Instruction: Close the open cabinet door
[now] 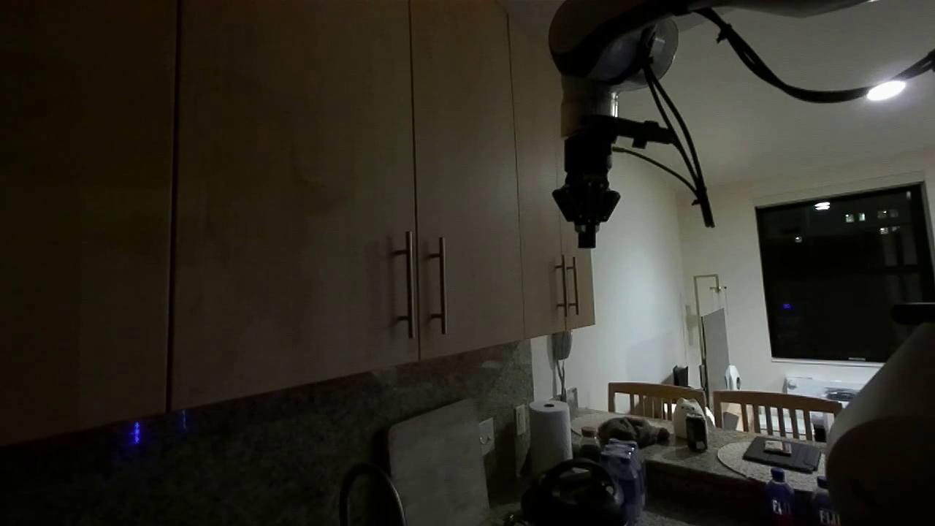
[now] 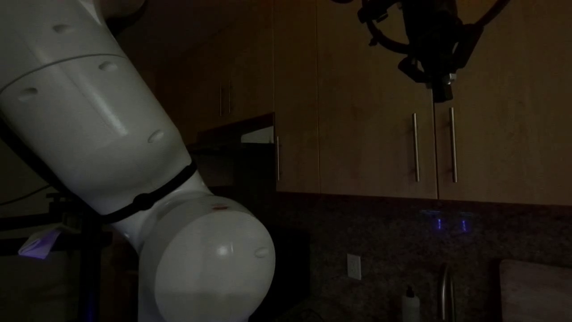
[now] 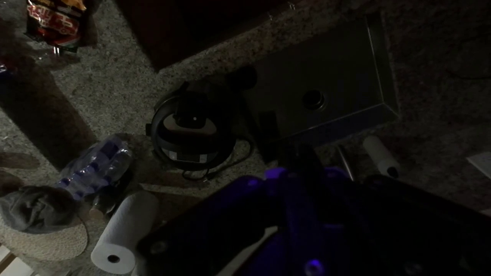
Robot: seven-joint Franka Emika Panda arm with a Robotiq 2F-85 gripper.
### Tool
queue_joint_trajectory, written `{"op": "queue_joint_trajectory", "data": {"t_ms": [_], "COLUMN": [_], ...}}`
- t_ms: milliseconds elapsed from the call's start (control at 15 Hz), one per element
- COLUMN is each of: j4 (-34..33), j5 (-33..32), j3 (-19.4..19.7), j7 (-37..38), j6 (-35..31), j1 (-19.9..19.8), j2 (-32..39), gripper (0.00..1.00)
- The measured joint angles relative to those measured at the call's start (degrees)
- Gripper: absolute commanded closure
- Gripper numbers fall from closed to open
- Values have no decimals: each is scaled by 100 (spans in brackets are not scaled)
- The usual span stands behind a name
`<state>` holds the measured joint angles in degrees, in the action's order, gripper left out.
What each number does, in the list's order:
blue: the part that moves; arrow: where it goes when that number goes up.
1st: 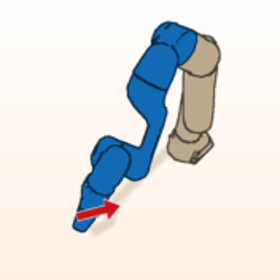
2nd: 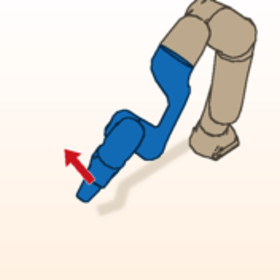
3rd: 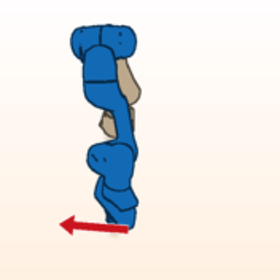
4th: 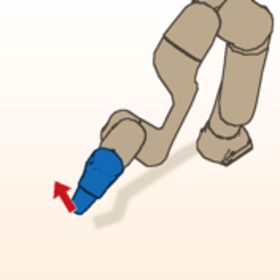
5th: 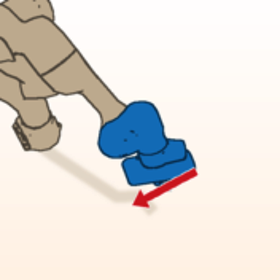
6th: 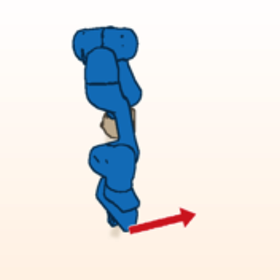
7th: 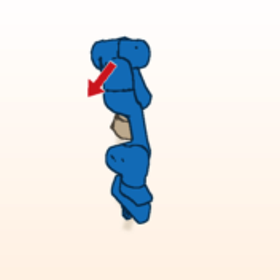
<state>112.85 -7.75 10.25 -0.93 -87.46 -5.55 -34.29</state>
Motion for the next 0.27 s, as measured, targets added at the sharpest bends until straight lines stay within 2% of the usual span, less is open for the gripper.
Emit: {"op": "queue_joint_trajectory", "data": {"t_ms": [267], "j4": [0], "j5": [0], "j3": [-17], "j7": [0], "j6": [0], "j1": [0], "j2": [3], "gripper": [91]}}
